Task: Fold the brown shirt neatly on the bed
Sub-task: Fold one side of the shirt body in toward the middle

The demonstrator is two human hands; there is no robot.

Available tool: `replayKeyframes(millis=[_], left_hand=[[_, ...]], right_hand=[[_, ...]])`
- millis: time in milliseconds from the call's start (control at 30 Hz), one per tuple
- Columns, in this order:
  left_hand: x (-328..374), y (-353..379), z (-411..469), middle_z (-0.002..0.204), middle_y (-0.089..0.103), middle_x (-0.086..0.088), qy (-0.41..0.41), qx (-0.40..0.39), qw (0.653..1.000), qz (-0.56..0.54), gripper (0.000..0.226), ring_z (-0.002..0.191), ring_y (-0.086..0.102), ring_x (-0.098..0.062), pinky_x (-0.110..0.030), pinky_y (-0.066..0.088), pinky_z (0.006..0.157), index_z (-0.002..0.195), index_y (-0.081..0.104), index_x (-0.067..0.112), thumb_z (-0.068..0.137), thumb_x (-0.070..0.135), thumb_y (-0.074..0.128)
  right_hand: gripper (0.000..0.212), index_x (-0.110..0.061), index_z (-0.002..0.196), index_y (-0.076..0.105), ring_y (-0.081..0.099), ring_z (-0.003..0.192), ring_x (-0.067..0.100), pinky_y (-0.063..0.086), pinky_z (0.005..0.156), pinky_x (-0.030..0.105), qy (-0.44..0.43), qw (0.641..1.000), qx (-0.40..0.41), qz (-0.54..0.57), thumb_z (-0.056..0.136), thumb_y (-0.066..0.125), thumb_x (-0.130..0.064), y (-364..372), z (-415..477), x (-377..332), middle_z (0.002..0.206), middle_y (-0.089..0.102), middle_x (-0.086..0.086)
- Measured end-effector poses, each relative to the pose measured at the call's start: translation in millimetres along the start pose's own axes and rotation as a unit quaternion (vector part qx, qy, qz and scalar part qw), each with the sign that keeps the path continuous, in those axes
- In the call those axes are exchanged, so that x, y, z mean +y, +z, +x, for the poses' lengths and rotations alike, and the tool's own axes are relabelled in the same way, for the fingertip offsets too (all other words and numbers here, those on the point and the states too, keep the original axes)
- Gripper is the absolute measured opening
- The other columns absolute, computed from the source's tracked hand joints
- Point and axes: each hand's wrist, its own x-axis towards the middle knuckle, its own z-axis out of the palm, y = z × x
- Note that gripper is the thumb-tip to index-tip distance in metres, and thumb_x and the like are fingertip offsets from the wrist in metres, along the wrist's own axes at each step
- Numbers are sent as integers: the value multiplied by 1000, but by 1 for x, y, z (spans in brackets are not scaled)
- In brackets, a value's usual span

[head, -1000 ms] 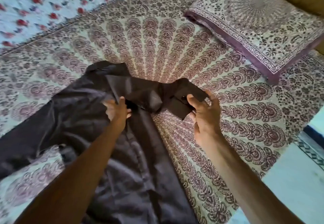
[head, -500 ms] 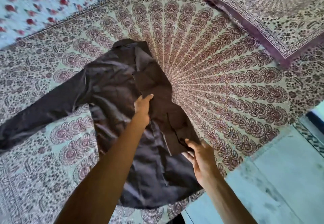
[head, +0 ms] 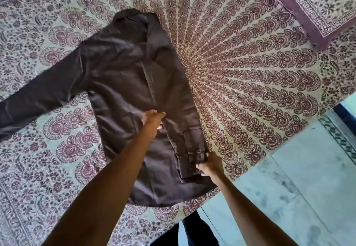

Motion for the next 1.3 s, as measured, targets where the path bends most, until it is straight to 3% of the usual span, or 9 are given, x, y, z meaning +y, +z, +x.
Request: replayKeyframes(millis=[100,267,433,533,633,767,967,1100,1300], left_hand=[[-6,-4,1,86,66,-11,-7,44,997,62,10,74,66,-25,-36,59,66,77,62,14,79,20,70],[-14,-14,0,93,65,-12,-53,-25,995,76,33,60,61,-18,-25,47,52,111,61,8,81,17,70],[17,-17,32,106,69,-8,-11,-40,999,3,46,101,66,-29,-49,57,83,100,67,12,70,45,76],[43,-21,68,102,72,-8,14,-1,998,-57,72,95,69,-26,-46,59,76,99,70,18,45,67,69],[90,-35,83,107,70,-7,6,50,991,-125,84,95,68,-27,-33,56,61,110,65,18,47,73,63],[142,-47,101,117,66,-14,-4,50,980,-192,64,100,65,-27,-30,50,57,122,61,11,80,60,62],[160,-59,122,104,62,-6,-42,21,979,-199,10,82,60,-19,-35,50,78,97,65,18,89,24,63],[143,-66,123,96,58,1,-44,38,986,-157,28,74,51,-10,-33,50,77,121,61,13,94,17,55],[144,-73,140,96,73,-8,30,94,994,53,13,92,68,-26,-37,56,86,92,75,22,86,30,66]], right_hand=[[38,-12,104,70,72,84,23,61,73,38,-6,993,-14,-118,68,83,-15,-9,-5,-14,101,74,8],[48,-12,118,62,67,105,24,51,80,28,-4,962,-2,-274,77,79,-28,-21,-1,-35,116,68,7],[22,-8,87,65,61,66,19,48,60,30,-125,980,20,-152,84,68,-30,-30,43,-88,80,68,5],[25,-9,81,66,59,67,22,44,62,29,-193,976,66,-80,88,61,-33,-37,72,-145,76,66,6],[64,-8,72,57,61,83,32,34,62,31,-207,975,77,-33,84,47,-70,-46,98,-207,81,66,18],[48,7,102,67,59,108,40,41,82,35,-224,970,89,-19,100,46,-36,-59,126,-287,112,65,29],[44,4,104,66,60,106,37,42,82,35,-264,961,87,-9,101,44,-34,-65,158,-375,109,66,22],[42,-1,105,64,61,104,34,38,76,31,-288,952,85,-55,98,46,-38,-56,173,-427,106,66,18],[33,-3,101,66,63,104,34,44,75,31,-317,940,107,-73,93,55,-33,-47,194,-496,110,68,19]])
